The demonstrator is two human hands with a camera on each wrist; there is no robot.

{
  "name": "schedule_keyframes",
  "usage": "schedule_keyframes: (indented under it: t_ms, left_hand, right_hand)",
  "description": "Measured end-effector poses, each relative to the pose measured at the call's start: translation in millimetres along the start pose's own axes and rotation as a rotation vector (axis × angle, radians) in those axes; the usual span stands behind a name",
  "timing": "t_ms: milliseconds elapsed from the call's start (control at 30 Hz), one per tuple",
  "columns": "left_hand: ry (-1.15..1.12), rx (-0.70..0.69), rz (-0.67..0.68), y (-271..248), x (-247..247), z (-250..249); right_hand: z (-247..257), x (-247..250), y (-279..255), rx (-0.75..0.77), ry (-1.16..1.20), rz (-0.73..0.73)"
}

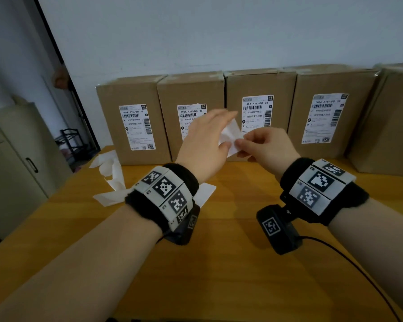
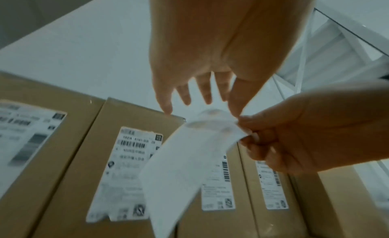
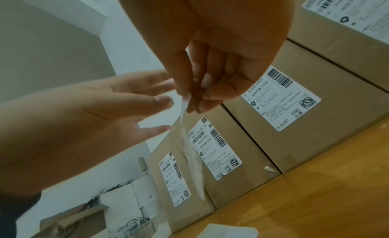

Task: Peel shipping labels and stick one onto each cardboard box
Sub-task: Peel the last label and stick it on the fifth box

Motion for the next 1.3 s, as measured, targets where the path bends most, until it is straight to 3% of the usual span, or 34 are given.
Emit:
schedule_keyframes:
  t_ms: [67,133,267,433,700,867,1033,1300]
  left_hand:
    - [0.115,-0.123,0.094,2,-6,-8]
    - [0.206,-0.156,0.162,4,-11,-6]
    - [0.216,-0.134,0.098,7,-3,-4]
    - [0.197,-0.091,0.087,8,-1,-1]
    - [0.205,-0.131,0.096,7,-1,-5]
    - [0.206,-0.141,0.115,4,-2,-8]
    - [0.189,-0.125,-0.043,-6,8,-12]
    - [0.276,-0.194,0.018,-17,0,-20]
  right_hand:
    - [4,-5,-3,0.021,-0.007,0.053]
    - [7,-3,-5,0.031,0.002,0.046]
    - [2,2,-8,-0.038,0.068,0.015]
    - [-4,-4,-12,-0.142,0.113,0.111]
    - [-3,-12,-17,-0.156,-0.036,0.223]
    - [-5,-14,-19,-0.153,-0.055,0.221]
    - [-8,-7,-19,-0.174,-0.005,0.153]
    - [-11,-5,-22,-0.288,0.145,0.143]
Point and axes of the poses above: each hand's wrist, its own y-axis towards the middle knuckle, its own x-axis out of the back of the hand, z = x × y, the point moved 9 cm from there along y, towards the middle knuckle, and after that the axes turned 8 degrees about -z, right-handed, at the moved point
